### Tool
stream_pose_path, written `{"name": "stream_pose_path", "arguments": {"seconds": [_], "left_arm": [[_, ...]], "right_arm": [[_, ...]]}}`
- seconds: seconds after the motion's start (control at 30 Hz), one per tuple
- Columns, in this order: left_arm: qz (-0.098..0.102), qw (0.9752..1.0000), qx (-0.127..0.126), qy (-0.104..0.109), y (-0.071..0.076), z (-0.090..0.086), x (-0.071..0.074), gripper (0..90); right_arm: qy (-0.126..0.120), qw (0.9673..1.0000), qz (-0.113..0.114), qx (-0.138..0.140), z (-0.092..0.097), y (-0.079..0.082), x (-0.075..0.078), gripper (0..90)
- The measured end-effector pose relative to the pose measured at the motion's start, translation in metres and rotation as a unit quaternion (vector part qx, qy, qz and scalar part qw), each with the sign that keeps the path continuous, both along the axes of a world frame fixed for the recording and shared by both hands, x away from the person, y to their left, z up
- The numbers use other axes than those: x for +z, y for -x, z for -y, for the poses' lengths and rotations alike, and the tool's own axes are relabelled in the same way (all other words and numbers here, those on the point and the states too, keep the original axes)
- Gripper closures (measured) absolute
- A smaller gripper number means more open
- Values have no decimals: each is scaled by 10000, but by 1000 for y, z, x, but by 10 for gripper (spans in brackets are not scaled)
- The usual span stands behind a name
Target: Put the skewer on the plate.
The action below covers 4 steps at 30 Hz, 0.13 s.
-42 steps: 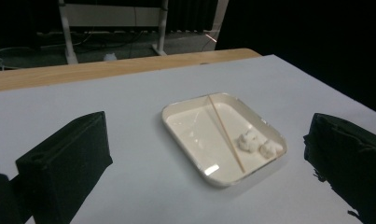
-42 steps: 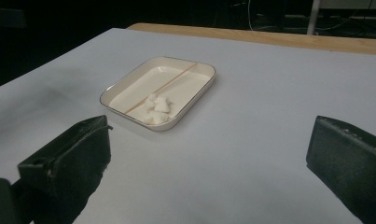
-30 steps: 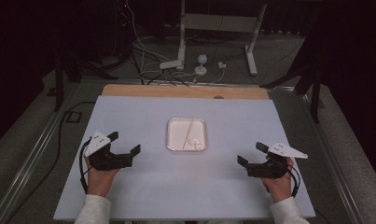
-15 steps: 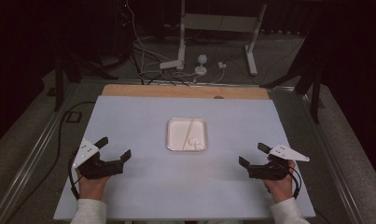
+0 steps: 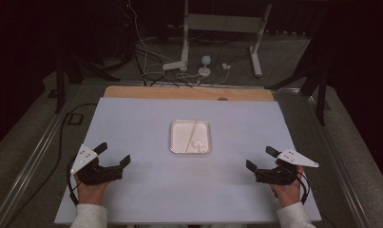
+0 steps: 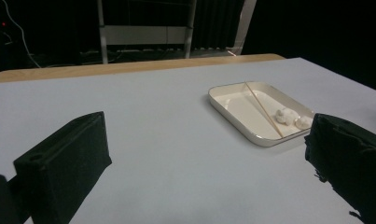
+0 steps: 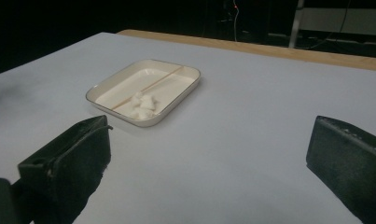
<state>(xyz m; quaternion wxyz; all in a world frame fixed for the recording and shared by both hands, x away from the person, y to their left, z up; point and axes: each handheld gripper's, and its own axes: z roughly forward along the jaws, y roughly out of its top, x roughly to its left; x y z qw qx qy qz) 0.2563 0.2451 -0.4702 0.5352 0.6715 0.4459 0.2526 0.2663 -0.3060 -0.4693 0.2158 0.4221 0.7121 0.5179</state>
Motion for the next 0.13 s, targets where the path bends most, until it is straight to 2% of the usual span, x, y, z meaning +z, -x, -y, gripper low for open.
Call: {"name": "stream_pose_path", "arguments": {"seconds": [0.13], "left_arm": [[9, 10000, 41, 10, 0, -2, 0, 5]], "right_arm": [[-6, 10000, 0, -9, 1, 0, -1, 0]]}}
